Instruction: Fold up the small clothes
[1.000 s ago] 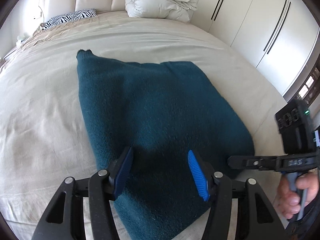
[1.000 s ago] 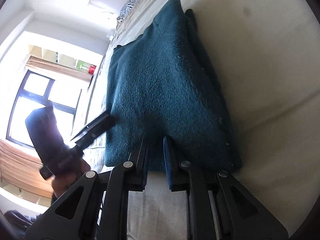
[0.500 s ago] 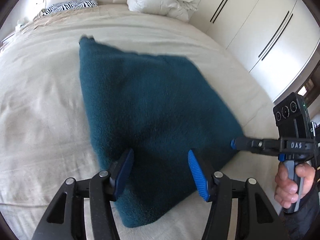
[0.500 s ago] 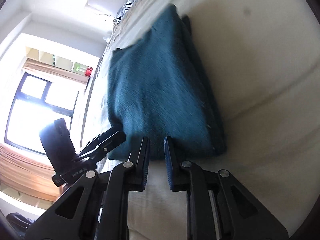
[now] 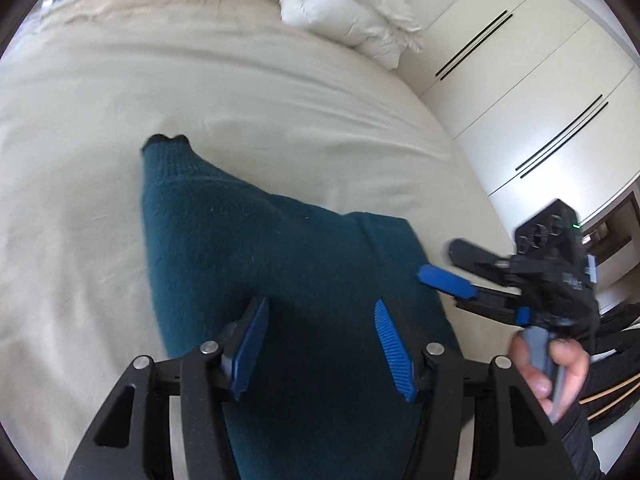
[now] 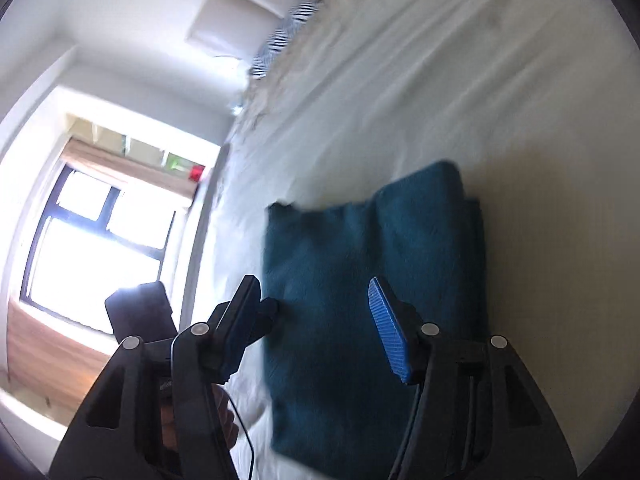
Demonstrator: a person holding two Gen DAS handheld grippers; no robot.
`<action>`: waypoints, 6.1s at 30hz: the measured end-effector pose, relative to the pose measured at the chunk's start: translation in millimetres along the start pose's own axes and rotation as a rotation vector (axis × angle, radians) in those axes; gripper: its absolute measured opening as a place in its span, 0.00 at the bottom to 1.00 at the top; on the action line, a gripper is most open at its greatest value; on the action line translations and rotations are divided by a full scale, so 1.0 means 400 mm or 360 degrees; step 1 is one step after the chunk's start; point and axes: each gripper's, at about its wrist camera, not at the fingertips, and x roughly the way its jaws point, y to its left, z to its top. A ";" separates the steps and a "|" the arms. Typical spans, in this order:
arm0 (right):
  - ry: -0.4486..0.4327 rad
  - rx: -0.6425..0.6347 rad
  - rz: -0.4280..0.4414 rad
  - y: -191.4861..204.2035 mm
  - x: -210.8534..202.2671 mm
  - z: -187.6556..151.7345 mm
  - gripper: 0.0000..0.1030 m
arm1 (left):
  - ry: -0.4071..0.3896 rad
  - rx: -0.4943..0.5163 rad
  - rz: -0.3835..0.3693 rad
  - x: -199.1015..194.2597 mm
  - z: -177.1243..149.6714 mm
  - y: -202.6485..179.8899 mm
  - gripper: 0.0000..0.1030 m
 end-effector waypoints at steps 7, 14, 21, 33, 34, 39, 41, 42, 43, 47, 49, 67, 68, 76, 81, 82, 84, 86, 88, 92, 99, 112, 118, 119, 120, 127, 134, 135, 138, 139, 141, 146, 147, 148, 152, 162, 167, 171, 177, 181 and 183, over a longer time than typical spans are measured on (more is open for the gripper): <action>0.0024 0.0236 0.0096 -0.169 0.038 0.038 0.50 | 0.0014 0.0149 0.0171 0.055 -0.009 -0.046 0.56; 0.0036 0.0040 0.0104 -0.093 -0.096 -0.035 0.54 | -0.0145 0.0041 0.0027 -0.082 -0.086 -0.057 0.59; 0.0081 0.0082 0.0112 -0.176 -0.099 -0.118 0.56 | -0.0062 0.0043 -0.0006 -0.032 -0.123 -0.027 0.58; 0.0165 0.0029 0.0170 -0.100 -0.170 -0.145 0.58 | 0.0047 -0.0122 -0.0434 -0.061 -0.172 0.012 0.76; 0.0214 0.0035 0.0160 -0.101 -0.151 -0.150 0.58 | 0.0052 -0.0131 -0.0451 -0.056 -0.180 0.023 0.72; 0.0282 0.0074 0.0243 -0.182 -0.162 -0.175 0.56 | 0.0084 -0.0185 -0.0567 -0.101 -0.239 0.082 0.56; 0.0242 0.0131 0.0263 -0.225 -0.206 -0.172 0.54 | 0.0121 -0.0201 -0.0567 -0.122 -0.262 0.107 0.53; 0.0201 0.0125 0.0235 -0.250 -0.236 -0.170 0.56 | 0.0113 -0.0227 -0.0574 -0.141 -0.270 0.123 0.53; 0.0142 0.0114 0.0171 -0.262 -0.281 -0.170 0.57 | 0.0095 -0.0248 -0.0563 -0.155 -0.269 0.134 0.55; -0.0040 0.0224 0.0143 -0.324 -0.409 -0.135 0.62 | -0.0118 -0.0330 -0.0418 -0.223 -0.237 0.167 0.95; -0.0050 0.0210 0.0074 -0.321 -0.418 -0.117 0.65 | -0.0133 -0.0395 -0.0422 -0.214 -0.220 0.181 0.95; 0.0315 0.0032 -0.0417 -0.154 -0.029 -0.055 0.29 | 0.0148 -0.0441 -0.0058 -0.065 -0.196 0.108 0.48; 0.0299 0.0011 -0.0459 -0.140 -0.031 -0.059 0.25 | 0.0144 -0.0399 -0.0021 -0.075 -0.198 0.094 0.45; 0.0178 -0.0387 -0.0769 0.111 -0.080 -0.162 0.19 | 0.0040 -0.0154 0.0132 -0.252 -0.249 -0.009 0.41; 0.0131 -0.0523 -0.0704 0.266 -0.134 -0.315 0.19 | 0.0008 -0.0047 0.0197 -0.446 -0.380 -0.031 0.41; 0.0131 -0.0538 -0.0689 0.289 -0.136 -0.345 0.19 | 0.0010 -0.0032 0.0210 -0.472 -0.401 -0.036 0.41; 0.0137 -0.0591 -0.0669 0.342 -0.141 -0.432 0.19 | 0.0005 0.0007 0.0249 -0.547 -0.476 -0.043 0.41; 0.0145 -0.0676 -0.0670 0.396 -0.143 -0.536 0.19 | -0.0007 0.0007 0.0265 -0.594 -0.539 -0.038 0.41; 0.0139 -0.0732 -0.0680 0.429 -0.129 -0.608 0.19 | -0.0014 -0.0017 0.0302 -0.632 -0.603 -0.019 0.41; 0.0199 -0.0797 -0.0669 0.477 -0.054 -0.745 0.19 | 0.0002 -0.0084 0.0330 -0.664 -0.688 0.031 0.41; 0.0216 -0.0768 -0.0628 0.490 0.042 -0.808 0.19 | -0.0025 -0.0115 0.0333 -0.697 -0.727 0.095 0.41; 0.0219 -0.0603 -0.0548 0.394 0.120 -0.775 0.20 | -0.0018 -0.0284 0.0272 -0.611 -0.735 0.227 0.54; 0.0200 -0.0376 -0.0388 0.257 0.140 -0.765 0.31 | -0.0088 -0.0293 0.0232 -0.609 -0.759 0.232 0.64; 0.0193 -0.0359 -0.0363 0.250 0.133 -0.768 0.34 | -0.0098 -0.0303 0.0222 -0.608 -0.762 0.233 0.65; 0.0188 -0.0350 -0.0346 0.241 0.137 -0.762 0.37 | -0.0111 -0.0314 0.0213 -0.610 -0.765 0.234 0.66; 0.0044 -0.0295 -0.0383 0.226 0.029 -0.759 0.40 | -0.0229 -0.0281 0.0367 -0.675 -0.774 0.203 0.65; -0.0043 -0.0308 0.0022 0.318 -0.097 -0.781 0.41 | -0.0492 -0.0123 0.0469 -0.767 -0.796 0.113 0.80; -0.0025 -0.0329 0.0080 0.331 -0.095 -0.791 0.41 | -0.0496 -0.0085 0.0468 -0.761 -0.800 0.098 0.81; 0.0095 -0.0352 0.0175 0.334 -0.043 -0.827 0.41 | -0.0434 0.0031 0.0483 -0.703 -0.811 0.056 0.85; 0.0125 -0.0331 0.0160 0.324 -0.026 -0.835 0.41 | -0.0416 0.0053 0.0493 -0.690 -0.815 0.051 0.85; 0.0213 -0.0263 0.0119 0.282 0.019 -0.854 0.41 | -0.0411 0.0113 0.0574 -0.663 -0.833 0.039 0.87; 0.0144 -0.0193 0.0059 0.211 -0.002 -0.884 0.38 | -0.0528 0.0162 0.0683 -0.700 -0.852 0.013 0.88; 0.0082 -0.0240 -0.0015 0.217 -0.030 -0.886 0.39 | -0.0592 0.0171 0.0720 -0.722 -0.855 0.005 0.88; 0.0044 -0.0275 -0.0074 0.220 -0.048 -0.886 0.39 | -0.0638 0.0177 0.0759 -0.737 -0.854 0.001 0.94; -0.0219 -0.0565 -0.0455 0.304 -0.153 -0.901 0.42 | -0.0956 0.0211 0.0928 -0.851 -0.858 -0.063 1.00; -0.1326 -0.1167 -0.0861 0.577 -0.362 -1.004 1.00 | -0.1395 0.0364 0.1352 -1.052 -0.860 -0.246 1.00; -0.1223 -0.1284 -0.0865 0.672 -0.392 -0.989 1.00 | -0.1137 0.0292 0.1324 -1.038 -0.845 -0.236 1.00; -0.1094 -0.1275 -0.0832 0.710 -0.374 -0.967 1.00 | -0.0901 0.0241 0.1362 -0.967 -0.859 -0.194 1.00; -0.0642 -0.0920 -0.0995 0.602 -0.226 -0.937 1.00 | -0.0542 0.0083 0.1259 -0.849 -0.908 -0.127 1.00; -0.0380 -0.0656 -0.0995 0.474 -0.143 -0.955 1.00 | -0.0402 0.0016 0.1220 -0.795 -0.926 -0.087 1.00; -0.0354 -0.0686 -0.1047 0.449 -0.101 -0.964 1.00 | -0.0372 -0.0007 0.1205 -0.783 -0.929 -0.074 1.00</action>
